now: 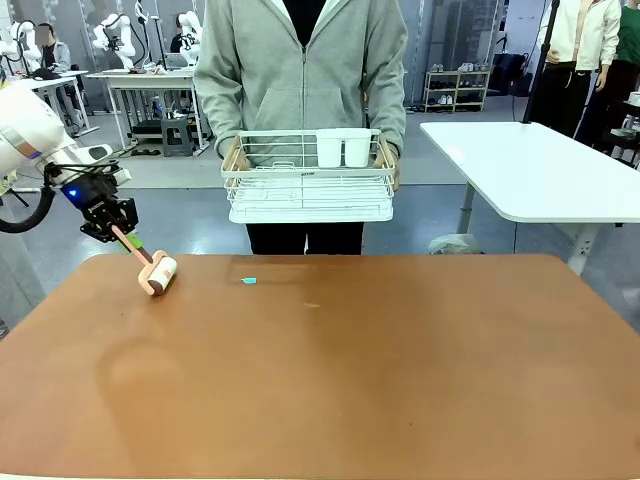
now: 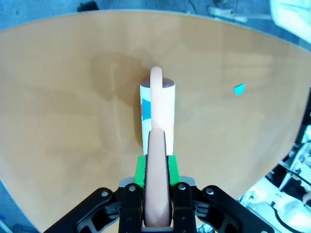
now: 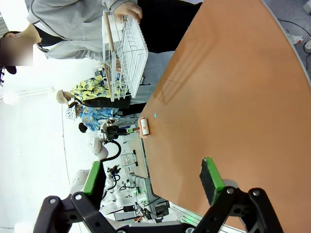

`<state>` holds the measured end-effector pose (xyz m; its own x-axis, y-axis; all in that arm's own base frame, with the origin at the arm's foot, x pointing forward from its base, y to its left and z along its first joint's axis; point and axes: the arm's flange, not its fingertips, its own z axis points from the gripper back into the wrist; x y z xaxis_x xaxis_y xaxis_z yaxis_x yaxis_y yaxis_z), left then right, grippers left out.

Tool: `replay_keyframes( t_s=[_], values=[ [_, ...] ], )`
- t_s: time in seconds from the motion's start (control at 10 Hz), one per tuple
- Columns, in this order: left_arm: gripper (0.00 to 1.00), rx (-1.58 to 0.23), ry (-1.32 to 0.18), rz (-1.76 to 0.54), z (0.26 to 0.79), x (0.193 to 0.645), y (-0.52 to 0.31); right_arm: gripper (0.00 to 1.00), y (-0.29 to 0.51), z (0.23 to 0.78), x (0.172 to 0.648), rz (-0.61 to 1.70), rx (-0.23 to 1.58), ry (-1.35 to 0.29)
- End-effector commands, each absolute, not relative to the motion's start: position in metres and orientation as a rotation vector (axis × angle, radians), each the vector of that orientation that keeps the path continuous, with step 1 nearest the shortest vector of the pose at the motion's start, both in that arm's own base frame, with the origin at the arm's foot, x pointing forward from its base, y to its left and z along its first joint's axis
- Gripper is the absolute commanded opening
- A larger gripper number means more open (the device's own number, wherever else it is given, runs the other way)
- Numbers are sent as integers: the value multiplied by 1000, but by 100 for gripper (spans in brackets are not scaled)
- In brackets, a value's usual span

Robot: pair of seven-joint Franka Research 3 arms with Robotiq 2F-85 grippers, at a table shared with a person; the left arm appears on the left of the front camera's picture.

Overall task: Clean the table.
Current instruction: Clean the table with the Lint Roller when the human lifts the Dish drying rack.

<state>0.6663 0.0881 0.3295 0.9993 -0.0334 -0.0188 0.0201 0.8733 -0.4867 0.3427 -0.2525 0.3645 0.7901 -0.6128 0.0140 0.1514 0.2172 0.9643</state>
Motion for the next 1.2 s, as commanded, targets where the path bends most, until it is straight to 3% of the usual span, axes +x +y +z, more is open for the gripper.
replay_keyframes(
  t_s=[0.0, 0.8, 1.1],
  values=[
    [0, -519, 79, -61, 311, 657, 57, 100, -253, 367, 342, -554, 1250, -444],
    [0, -519, 187, -77, 270, 661, -179, 100, -253, 367, 342, -554, 1250, -444],
    [0, -529, 149, -91, 313, 662, -218, 100, -253, 367, 342, -554, 1250, -444]
  ],
)
